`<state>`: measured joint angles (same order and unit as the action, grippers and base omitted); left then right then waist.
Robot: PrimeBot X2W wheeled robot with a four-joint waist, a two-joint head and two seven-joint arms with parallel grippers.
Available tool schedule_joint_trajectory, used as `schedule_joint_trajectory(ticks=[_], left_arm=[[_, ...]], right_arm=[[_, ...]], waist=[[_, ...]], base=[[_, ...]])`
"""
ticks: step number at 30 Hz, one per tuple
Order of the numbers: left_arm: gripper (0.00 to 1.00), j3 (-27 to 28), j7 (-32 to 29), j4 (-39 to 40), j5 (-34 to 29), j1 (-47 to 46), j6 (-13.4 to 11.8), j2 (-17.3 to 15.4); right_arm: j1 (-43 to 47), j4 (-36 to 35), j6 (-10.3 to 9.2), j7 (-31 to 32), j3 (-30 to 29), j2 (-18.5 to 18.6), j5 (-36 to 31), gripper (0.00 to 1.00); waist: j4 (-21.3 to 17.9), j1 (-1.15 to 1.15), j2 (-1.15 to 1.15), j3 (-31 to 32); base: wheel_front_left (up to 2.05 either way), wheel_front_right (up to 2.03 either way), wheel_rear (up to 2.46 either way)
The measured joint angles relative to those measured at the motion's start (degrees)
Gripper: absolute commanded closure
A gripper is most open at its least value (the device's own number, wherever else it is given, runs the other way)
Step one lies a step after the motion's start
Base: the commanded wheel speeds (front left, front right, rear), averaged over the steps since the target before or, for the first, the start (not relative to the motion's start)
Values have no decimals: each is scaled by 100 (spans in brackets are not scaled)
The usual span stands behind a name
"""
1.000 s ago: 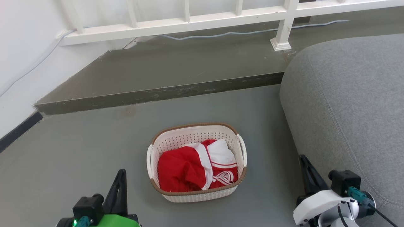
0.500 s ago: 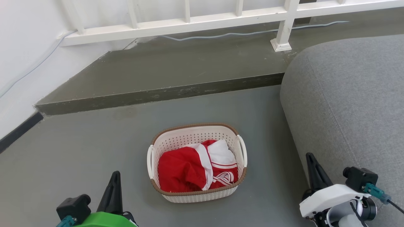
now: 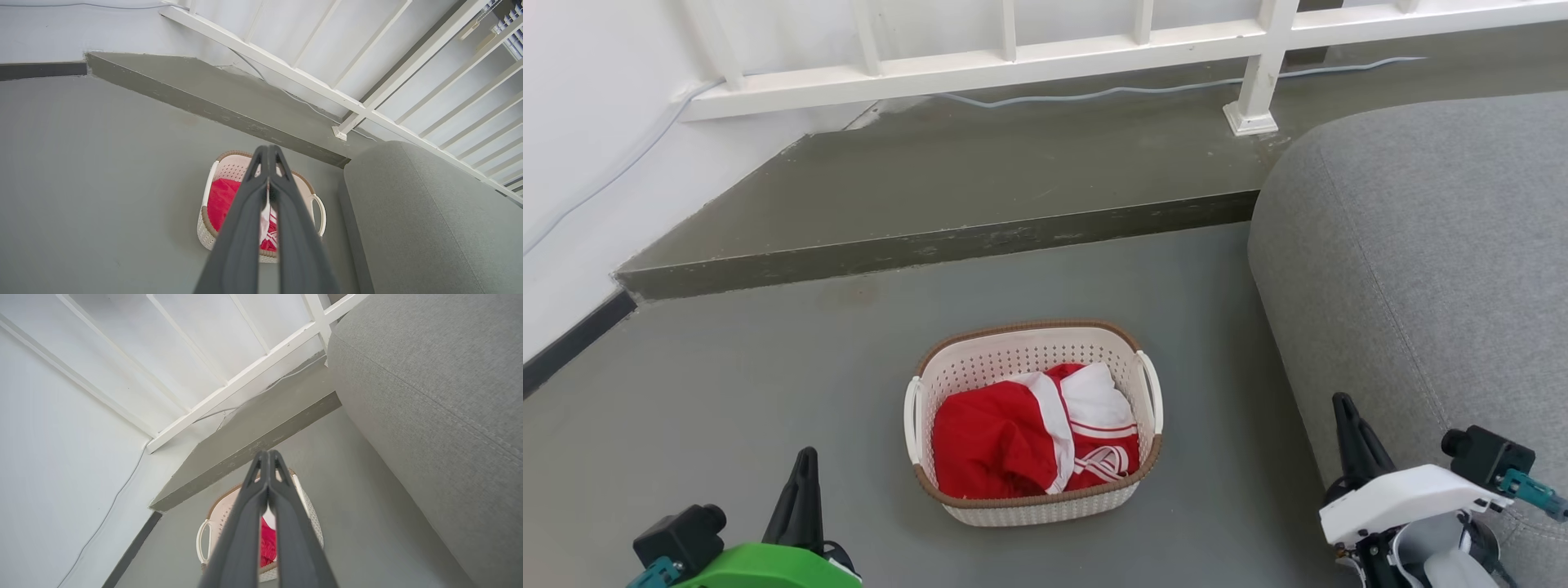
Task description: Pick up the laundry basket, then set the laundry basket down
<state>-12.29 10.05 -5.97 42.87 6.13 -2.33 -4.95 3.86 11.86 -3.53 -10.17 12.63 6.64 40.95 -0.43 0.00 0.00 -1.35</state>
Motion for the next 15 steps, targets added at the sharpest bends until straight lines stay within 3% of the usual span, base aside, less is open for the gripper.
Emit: schedule_joint_trajectory(ticks=[15], left_arm=[[100, 233, -256, -130, 1049, -138, 166, -14]], right_arm=[[-116, 8, 170, 252, -299, 0, 1069, 100]], waist=[[8, 0, 0, 20]], base=[[0, 0, 0]])
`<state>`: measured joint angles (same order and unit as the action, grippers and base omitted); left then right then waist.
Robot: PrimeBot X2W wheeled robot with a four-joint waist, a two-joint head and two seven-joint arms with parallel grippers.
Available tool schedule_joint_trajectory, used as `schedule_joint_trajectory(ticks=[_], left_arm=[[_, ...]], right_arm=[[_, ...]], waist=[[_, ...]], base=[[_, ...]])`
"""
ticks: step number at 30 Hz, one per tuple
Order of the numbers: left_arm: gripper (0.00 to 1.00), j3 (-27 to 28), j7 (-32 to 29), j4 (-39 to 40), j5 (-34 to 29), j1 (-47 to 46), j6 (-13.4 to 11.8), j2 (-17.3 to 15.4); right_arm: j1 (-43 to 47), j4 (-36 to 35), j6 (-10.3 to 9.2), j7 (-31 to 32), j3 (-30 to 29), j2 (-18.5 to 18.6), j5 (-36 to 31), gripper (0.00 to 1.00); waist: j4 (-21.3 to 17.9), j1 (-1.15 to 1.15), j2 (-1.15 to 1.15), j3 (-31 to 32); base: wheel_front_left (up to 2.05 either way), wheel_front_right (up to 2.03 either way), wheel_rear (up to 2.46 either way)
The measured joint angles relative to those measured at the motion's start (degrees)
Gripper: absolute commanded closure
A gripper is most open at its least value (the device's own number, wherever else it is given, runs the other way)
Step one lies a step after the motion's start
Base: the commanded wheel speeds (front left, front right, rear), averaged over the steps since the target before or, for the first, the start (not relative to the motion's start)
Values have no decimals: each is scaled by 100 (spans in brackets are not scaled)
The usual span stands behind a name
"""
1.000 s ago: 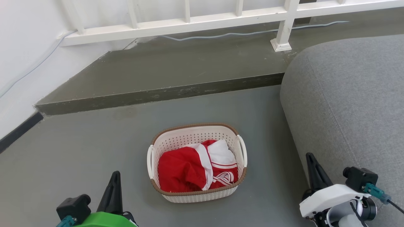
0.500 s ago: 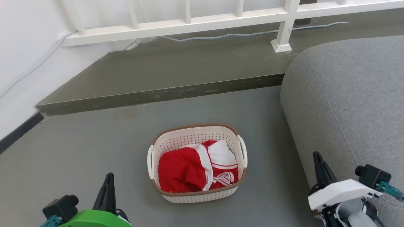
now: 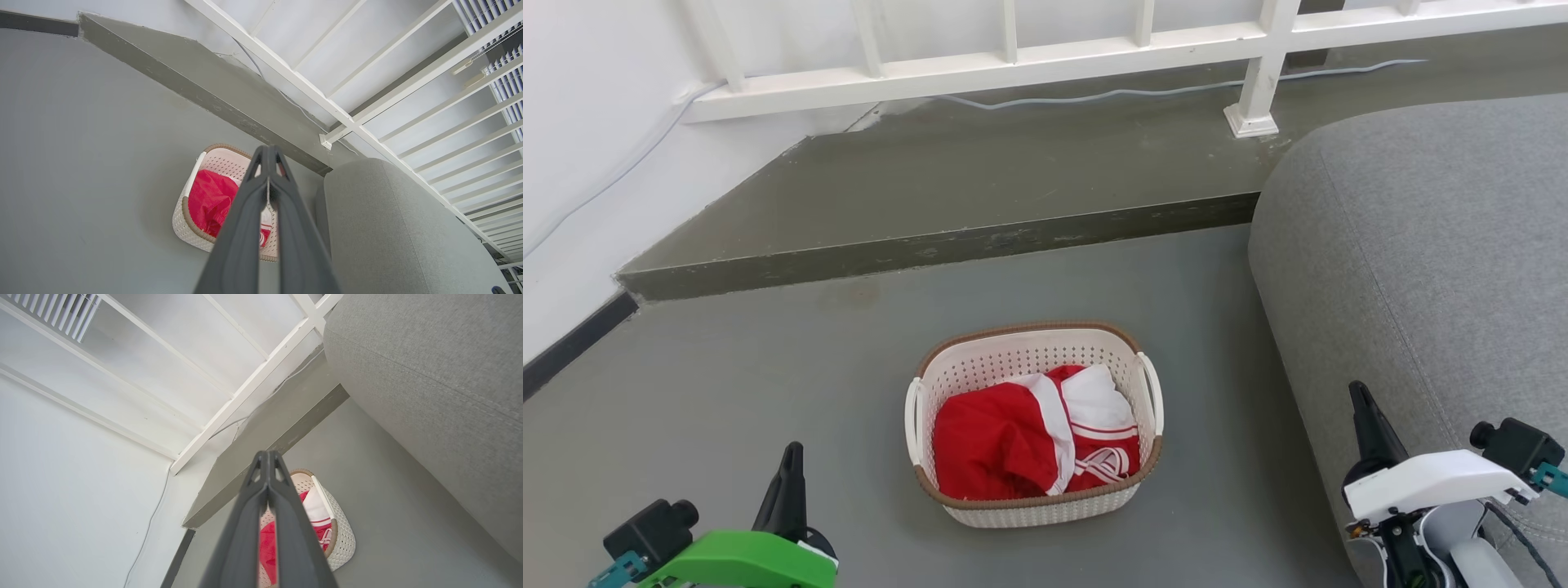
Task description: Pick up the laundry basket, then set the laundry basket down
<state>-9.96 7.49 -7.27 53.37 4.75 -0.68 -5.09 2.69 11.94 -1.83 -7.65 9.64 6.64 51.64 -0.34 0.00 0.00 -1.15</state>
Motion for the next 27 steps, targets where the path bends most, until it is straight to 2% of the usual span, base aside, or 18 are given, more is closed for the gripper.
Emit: schedule_joint_trajectory(ticks=[27], left_arm=[[100, 368, -399, -301, 1773, -249, 258, -12]], right_arm=[[-203, 105, 328, 420, -502, -26, 1846, 100]], waist=[[14, 0, 0, 38]], base=[[0, 0, 0]])
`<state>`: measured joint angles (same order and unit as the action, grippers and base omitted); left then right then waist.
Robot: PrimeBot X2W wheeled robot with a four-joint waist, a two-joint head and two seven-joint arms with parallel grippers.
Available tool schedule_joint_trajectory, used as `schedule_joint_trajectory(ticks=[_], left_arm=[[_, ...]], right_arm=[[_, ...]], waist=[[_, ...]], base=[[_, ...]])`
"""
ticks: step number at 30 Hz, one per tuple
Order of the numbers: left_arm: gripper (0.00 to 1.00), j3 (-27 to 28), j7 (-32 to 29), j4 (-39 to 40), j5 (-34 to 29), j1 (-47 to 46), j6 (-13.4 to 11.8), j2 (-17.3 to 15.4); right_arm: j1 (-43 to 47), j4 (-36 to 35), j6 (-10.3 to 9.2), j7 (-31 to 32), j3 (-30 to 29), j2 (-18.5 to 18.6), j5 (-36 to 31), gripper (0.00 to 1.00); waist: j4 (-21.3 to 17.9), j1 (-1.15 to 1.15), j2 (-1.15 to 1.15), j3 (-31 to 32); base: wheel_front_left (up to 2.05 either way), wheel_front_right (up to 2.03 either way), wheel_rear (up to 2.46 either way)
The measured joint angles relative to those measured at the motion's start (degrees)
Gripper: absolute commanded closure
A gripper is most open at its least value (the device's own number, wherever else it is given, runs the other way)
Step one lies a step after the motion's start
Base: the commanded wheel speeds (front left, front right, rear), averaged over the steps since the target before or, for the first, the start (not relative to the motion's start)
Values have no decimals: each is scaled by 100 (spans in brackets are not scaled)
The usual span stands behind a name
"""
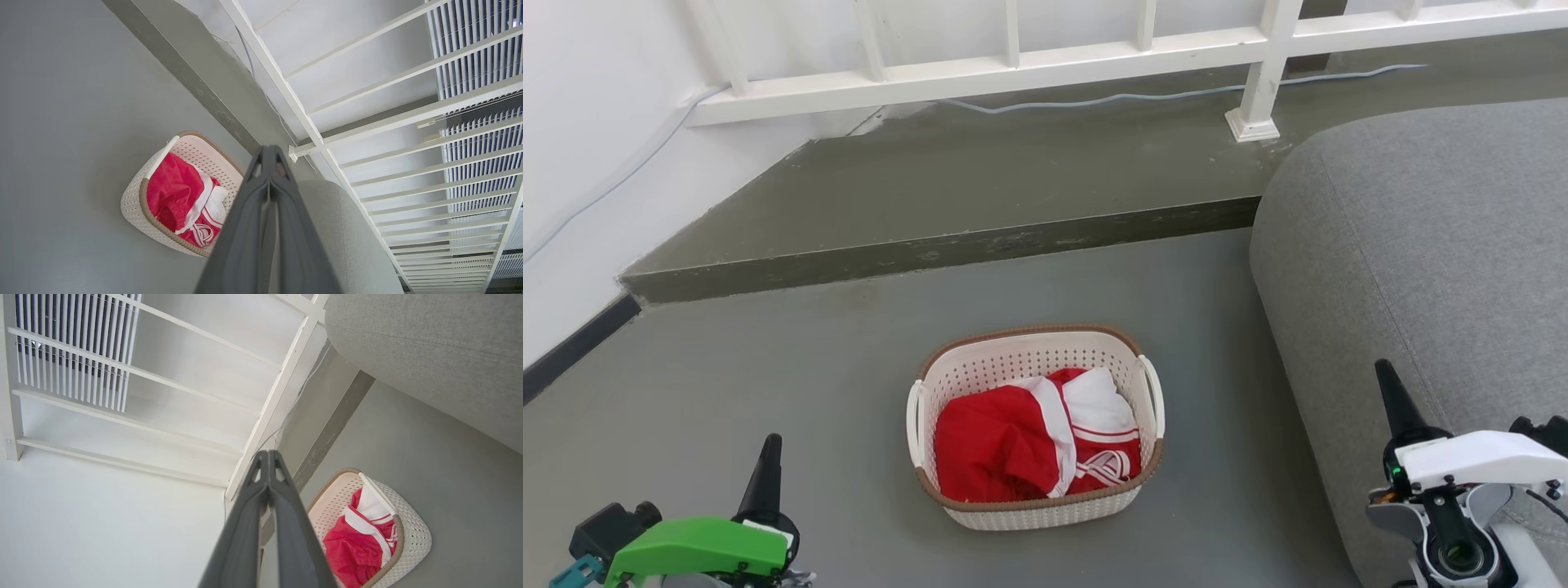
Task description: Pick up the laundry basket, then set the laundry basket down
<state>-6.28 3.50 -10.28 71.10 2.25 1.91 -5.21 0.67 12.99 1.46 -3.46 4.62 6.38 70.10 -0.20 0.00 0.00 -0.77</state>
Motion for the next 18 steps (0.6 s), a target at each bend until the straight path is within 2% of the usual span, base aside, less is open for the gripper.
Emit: schedule_joint_trajectory(ticks=[18], left_arm=[[100, 263, -281, -209, 1259, -227, 252, -9]], right_arm=[[-164, 79, 258, 283, -365, -38, 1316, 100]], waist=[[10, 0, 0, 29]], base=[[0, 0, 0]])
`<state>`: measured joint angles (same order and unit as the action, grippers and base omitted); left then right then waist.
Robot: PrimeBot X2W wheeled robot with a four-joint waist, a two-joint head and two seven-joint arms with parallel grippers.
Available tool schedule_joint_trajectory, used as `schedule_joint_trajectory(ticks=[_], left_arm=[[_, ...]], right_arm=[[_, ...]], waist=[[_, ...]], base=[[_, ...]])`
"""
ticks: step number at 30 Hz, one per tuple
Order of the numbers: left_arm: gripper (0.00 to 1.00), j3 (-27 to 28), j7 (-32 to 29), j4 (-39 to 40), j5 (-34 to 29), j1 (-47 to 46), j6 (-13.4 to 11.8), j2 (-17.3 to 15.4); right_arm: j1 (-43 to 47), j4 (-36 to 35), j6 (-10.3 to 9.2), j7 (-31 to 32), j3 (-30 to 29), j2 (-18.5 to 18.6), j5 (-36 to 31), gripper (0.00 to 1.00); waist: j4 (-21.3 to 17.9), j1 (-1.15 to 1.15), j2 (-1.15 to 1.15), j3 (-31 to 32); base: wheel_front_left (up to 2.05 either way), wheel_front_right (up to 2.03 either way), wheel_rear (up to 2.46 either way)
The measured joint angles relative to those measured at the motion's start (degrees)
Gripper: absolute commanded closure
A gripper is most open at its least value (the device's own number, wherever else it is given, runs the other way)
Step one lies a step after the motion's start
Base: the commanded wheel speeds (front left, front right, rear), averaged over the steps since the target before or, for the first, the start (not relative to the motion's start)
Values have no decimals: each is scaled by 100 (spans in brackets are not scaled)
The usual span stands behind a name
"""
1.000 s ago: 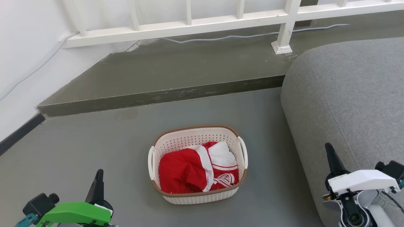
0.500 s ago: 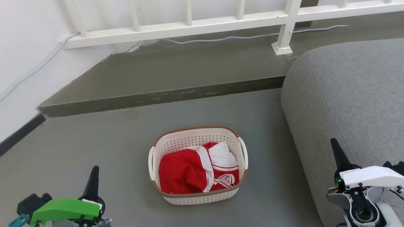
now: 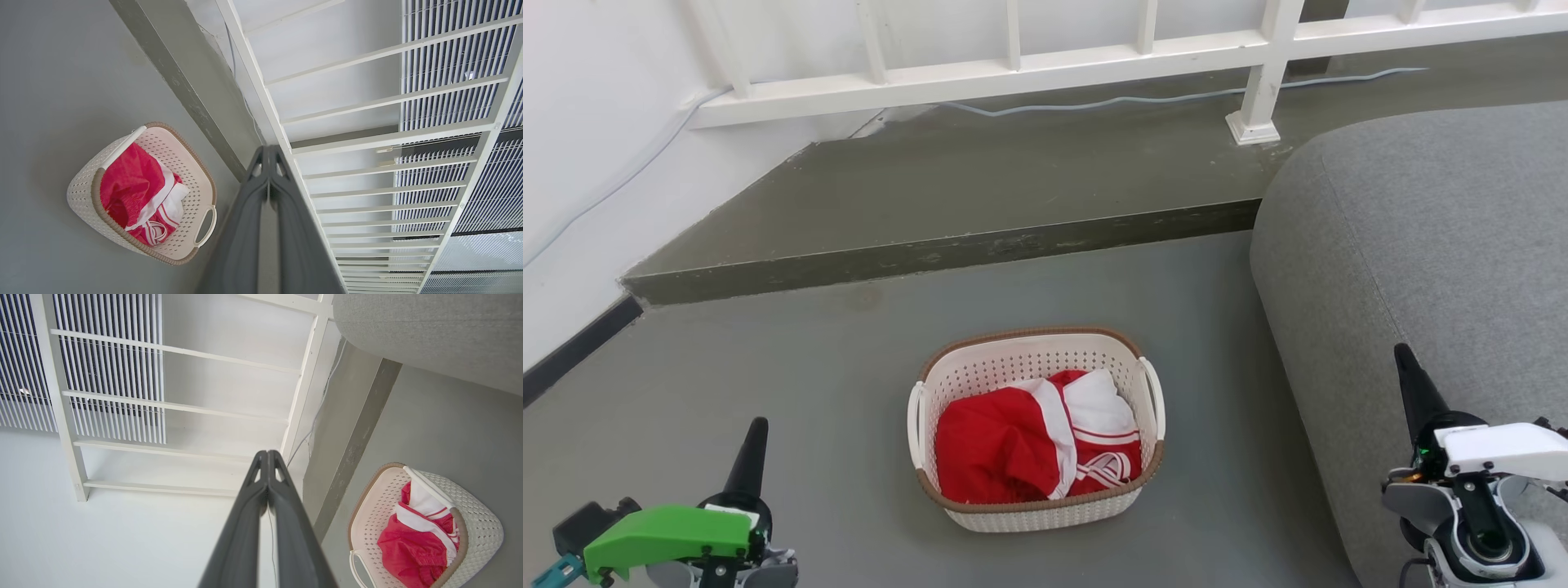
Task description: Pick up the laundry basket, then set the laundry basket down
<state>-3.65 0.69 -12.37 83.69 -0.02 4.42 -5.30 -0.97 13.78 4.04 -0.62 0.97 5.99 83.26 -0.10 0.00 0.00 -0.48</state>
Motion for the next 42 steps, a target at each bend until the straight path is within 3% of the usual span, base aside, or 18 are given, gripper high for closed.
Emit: schedule_joint_trajectory(ticks=[18, 42], left_arm=[[100, 261, -249, -197, 1232, -185, 189, -1], [100, 291, -272, -259, 1238, -237, 222, -1]], right_arm=[[-147, 83, 221, 255, -341, -41, 1240, 100], [-205, 146, 249, 288, -364, -44, 1256, 100]], waist=[[10, 0, 0, 26], [10, 0, 0, 29]], base=[[0, 0, 0], [0, 0, 0]])
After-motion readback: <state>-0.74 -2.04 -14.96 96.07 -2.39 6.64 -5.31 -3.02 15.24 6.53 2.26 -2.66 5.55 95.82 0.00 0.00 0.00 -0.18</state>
